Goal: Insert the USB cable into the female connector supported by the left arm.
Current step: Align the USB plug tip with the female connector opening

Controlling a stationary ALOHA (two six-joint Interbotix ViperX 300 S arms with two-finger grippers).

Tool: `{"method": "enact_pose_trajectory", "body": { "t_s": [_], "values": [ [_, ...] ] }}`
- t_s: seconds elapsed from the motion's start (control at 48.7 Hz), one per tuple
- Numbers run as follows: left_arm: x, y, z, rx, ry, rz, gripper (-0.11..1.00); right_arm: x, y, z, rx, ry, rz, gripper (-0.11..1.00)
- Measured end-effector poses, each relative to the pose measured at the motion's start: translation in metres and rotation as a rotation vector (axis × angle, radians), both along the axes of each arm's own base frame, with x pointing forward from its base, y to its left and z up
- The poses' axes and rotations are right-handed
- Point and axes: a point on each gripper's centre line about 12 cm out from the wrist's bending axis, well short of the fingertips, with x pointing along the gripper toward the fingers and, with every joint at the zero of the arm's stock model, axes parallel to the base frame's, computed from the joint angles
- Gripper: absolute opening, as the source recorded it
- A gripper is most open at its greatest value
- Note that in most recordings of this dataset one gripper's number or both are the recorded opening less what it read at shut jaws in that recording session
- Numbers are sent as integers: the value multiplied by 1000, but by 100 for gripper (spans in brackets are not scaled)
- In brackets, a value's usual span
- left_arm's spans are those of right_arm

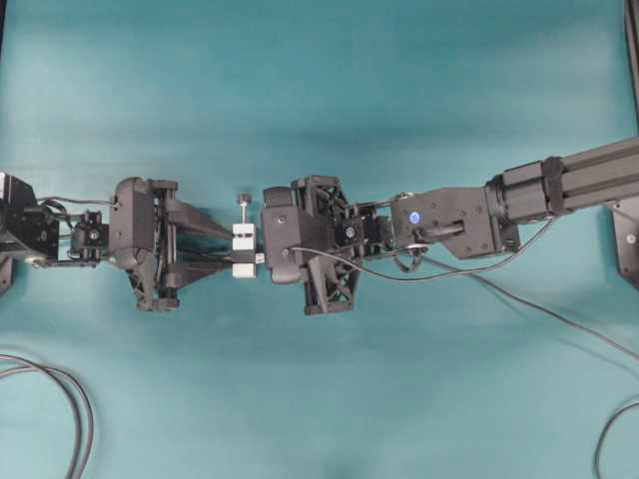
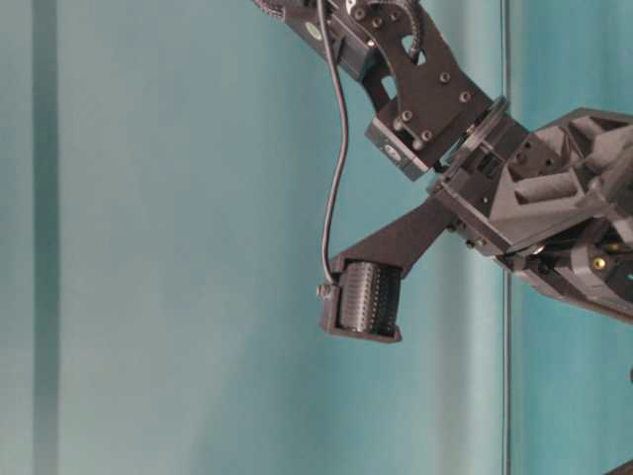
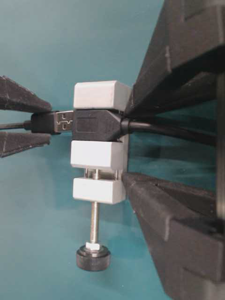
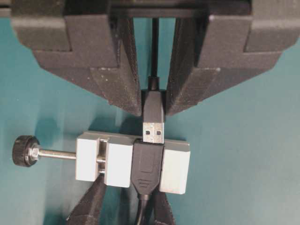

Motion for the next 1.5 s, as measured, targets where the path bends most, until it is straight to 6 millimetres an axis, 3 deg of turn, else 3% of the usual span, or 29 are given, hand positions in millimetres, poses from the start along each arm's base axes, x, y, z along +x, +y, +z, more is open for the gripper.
{"method": "enact_pose_trajectory", "body": {
  "t_s": [1.498],
  "values": [
    [4,-2,-1,-1,20,-6,63,3,-1,-4,0,2,-1,21]
  ]
}}
